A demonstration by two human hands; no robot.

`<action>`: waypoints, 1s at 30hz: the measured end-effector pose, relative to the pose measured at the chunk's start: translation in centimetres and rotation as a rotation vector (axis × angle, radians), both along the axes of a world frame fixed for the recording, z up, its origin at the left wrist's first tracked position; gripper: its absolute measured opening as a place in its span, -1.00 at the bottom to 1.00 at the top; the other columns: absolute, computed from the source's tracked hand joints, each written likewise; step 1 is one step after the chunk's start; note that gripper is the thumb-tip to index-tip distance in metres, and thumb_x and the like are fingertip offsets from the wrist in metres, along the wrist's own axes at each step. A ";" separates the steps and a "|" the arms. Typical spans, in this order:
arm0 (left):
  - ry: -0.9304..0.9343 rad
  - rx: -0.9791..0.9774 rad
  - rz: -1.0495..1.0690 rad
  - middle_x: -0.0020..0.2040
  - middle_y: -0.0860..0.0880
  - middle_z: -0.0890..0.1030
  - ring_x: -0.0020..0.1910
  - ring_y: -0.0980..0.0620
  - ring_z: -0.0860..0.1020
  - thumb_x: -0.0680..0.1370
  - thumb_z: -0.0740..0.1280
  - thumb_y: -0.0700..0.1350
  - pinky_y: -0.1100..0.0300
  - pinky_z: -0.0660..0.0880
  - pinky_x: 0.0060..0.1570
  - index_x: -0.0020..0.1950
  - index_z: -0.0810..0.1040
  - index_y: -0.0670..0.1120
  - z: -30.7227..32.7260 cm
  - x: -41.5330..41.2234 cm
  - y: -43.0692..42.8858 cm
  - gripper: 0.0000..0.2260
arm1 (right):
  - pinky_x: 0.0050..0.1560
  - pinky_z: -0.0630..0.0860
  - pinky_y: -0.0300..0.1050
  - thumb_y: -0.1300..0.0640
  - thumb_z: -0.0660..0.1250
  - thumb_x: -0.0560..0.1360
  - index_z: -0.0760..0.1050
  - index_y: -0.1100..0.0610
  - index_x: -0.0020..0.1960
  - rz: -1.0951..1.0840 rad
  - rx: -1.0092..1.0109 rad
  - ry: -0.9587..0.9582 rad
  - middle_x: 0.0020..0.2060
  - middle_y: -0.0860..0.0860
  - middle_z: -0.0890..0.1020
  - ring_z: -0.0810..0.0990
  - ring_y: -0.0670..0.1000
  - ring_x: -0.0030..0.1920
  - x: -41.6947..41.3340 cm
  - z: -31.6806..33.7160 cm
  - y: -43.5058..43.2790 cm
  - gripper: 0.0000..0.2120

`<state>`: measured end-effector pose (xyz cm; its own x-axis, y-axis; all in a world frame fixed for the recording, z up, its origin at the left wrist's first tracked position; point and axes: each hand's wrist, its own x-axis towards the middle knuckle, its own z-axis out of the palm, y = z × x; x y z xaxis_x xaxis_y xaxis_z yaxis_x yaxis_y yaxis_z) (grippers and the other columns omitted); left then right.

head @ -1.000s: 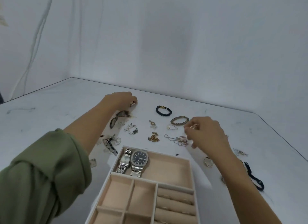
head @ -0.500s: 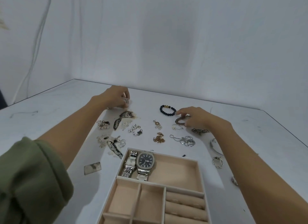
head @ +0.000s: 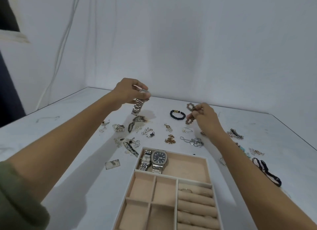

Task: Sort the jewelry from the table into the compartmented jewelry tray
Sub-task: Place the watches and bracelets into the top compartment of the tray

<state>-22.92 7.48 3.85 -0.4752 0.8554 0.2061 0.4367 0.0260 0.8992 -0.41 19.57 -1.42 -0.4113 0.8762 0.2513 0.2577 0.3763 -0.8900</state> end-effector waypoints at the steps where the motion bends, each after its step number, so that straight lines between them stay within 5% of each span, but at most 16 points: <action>1: -0.021 0.009 -0.027 -0.10 -0.06 0.66 -0.27 0.20 0.65 0.40 0.51 -0.13 0.29 0.54 -0.19 0.09 0.58 -0.11 0.4 1.0 -0.5 -0.71 | -0.18 0.52 -0.23 0.32 0.11 0.61 0.39 0.22 0.08 0.026 -0.107 0.148 -0.24 0.07 0.63 0.59 -0.09 -0.31 0.2 0.6 -0.8 -0.89; 4: -0.062 0.027 -0.096 -0.15 -0.01 0.66 -0.22 0.17 0.64 0.40 0.50 -0.11 0.16 0.56 0.00 0.11 0.58 -0.12 1.4 4.3 -2.1 -0.69 | -0.08 0.62 0.04 0.35 0.08 0.61 0.38 0.25 0.05 0.189 -0.502 0.571 -0.29 0.15 0.58 0.62 0.13 -0.25 1.0 2.1 -3.4 -0.88; 8: -0.142 0.045 -0.183 -0.15 -0.01 0.69 -0.17 0.15 0.65 0.40 0.50 -0.10 0.23 0.58 -0.10 0.10 0.58 -0.12 1.6 8.5 -4.4 -0.69 | -0.40 0.45 -0.12 0.28 0.18 0.50 0.33 0.17 -0.26 0.317 -0.807 0.753 -0.43 0.08 0.39 0.39 0.05 -0.44 2.4 2.9 -6.8 -0.84; 12: -0.205 0.064 -0.218 -0.14 -0.05 0.69 -0.15 0.10 0.66 0.39 0.51 -0.12 0.25 0.59 -0.15 0.08 0.58 -0.14 0.3 11.4 -6.0 -0.70 | -0.51 0.07 -0.22 0.17 0.35 0.49 0.35 0.08 -0.24 0.416 -0.649 0.495 -0.49 -0.06 0.17 0.11 -0.08 -0.54 3.8 2.7 -8.8 -0.79; 15: -0.248 0.047 -0.207 -0.17 -0.04 0.69 -0.16 0.09 0.67 0.38 0.51 -0.12 0.25 0.59 -0.18 0.07 0.58 -0.15 -1.0 12.4 -6.6 -0.70 | -0.52 -0.01 -0.21 0.08 0.39 0.47 0.55 0.13 -0.10 0.422 -0.484 0.336 -0.42 -0.03 0.37 0.10 -0.12 -0.59 5.3 2.1 -9.7 -0.88; 20: -0.243 0.023 -0.159 -0.15 -0.09 0.68 -0.16 0.03 0.67 0.38 0.52 -0.16 0.12 0.61 -0.06 0.04 0.60 -0.15 -3.0 13.1 -7.0 -0.73 | -0.58 0.05 -0.28 -0.01 0.42 0.40 0.61 0.14 0.02 0.388 -0.321 0.150 -0.22 0.05 0.65 0.12 -0.12 -0.60 6.7 1.5 -10.4 -0.72; 25: -0.157 0.033 -0.098 -0.20 -0.08 0.67 -0.22 0.05 0.65 0.34 0.55 -0.11 0.18 0.58 -0.17 -0.05 0.60 -0.09 -4.8 13.5 -6.5 -0.76 | -0.60 0.13 -0.31 -0.07 0.41 0.44 0.61 0.16 -0.04 0.309 -0.366 0.080 -0.30 0.06 0.62 0.19 -0.10 -0.60 6.1 1.2 -10.7 -0.70; 30: 0.025 0.058 -0.074 -0.20 -0.02 0.69 -0.26 0.15 0.63 0.34 0.55 -0.01 0.36 0.52 -0.23 -0.03 0.62 -0.06 -5.6 13.4 -6.4 -0.72 | -0.54 0.34 -0.28 0.22 0.33 0.54 0.58 0.28 0.05 0.263 -0.374 0.033 -0.28 0.08 0.52 0.39 -0.11 -0.56 6.3 1.4 -10.5 -0.85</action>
<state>-9.49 1.13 -1.80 -0.4048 0.8743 0.2678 0.4582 -0.0595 0.8869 5.89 9.09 0.01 -0.6293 0.7758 -0.0456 0.1660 0.0769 -0.9831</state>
